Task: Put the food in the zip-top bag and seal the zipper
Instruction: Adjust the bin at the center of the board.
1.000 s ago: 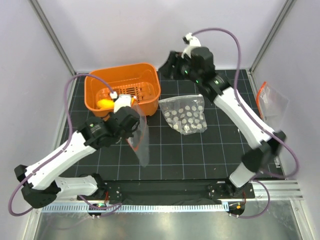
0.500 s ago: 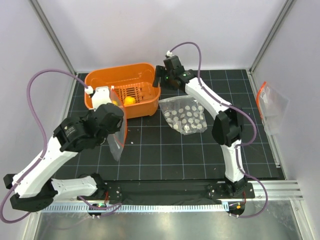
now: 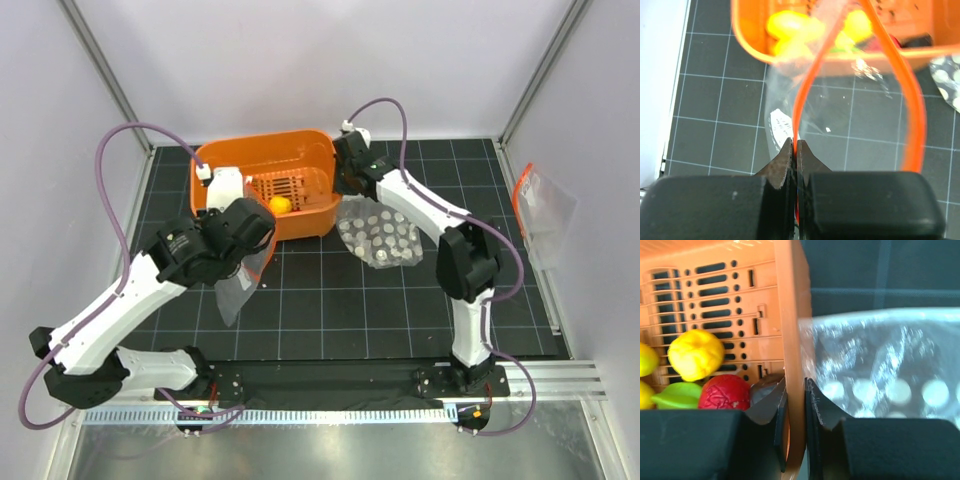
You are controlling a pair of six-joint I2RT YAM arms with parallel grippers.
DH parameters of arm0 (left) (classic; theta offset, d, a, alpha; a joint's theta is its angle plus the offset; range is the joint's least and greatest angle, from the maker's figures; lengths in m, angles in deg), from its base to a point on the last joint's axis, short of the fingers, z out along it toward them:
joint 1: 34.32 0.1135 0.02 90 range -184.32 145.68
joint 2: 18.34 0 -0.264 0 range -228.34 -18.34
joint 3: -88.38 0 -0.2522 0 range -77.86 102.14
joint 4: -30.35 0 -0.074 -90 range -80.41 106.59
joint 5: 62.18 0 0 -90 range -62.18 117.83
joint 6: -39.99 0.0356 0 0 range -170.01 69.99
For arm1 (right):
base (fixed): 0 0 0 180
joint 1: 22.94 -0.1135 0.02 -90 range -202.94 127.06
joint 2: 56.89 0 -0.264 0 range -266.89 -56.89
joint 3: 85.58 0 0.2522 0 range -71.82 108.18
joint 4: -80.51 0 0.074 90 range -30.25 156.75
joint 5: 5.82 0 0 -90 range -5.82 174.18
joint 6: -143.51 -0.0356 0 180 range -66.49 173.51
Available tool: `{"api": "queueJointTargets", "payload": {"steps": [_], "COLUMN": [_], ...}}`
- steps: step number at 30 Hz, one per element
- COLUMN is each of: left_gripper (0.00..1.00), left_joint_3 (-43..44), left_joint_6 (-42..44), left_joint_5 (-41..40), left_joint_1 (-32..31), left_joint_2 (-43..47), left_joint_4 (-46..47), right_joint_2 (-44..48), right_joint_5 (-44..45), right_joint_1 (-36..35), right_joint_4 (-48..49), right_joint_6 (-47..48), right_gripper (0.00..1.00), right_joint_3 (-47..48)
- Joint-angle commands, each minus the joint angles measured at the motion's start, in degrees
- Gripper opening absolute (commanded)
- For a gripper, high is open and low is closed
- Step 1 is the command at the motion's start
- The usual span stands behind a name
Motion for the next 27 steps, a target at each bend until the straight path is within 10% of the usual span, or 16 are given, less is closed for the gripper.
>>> {"api": "queueJointTargets", "payload": {"steps": [1,10,27], "left_gripper": [0.0,0.0,0.0], "left_joint_3": [3.18,8.02,5.56], "left_joint_6": [-1.2,5.29,11.55], "left_joint_5": [-3.06,-4.73,0.72], "left_joint_1": [1.15,5.02,14.08], "left_joint_2": [1.67,1.32,0.52], "left_joint_4": [-10.19,-8.98,-1.06], "right_joint_2": [7.5,19.73,38.44], "right_joint_5": [5.79,6.77,7.57], "right_joint_1": [2.03,9.77,1.6], "right_joint_4": [-1.02,-2.08,2.74], "right_joint_6": [3.71,10.73,39.56], "right_gripper": [0.1,0.07,0.07], "right_joint_3": [-6.2,-16.4,-21.58]}}
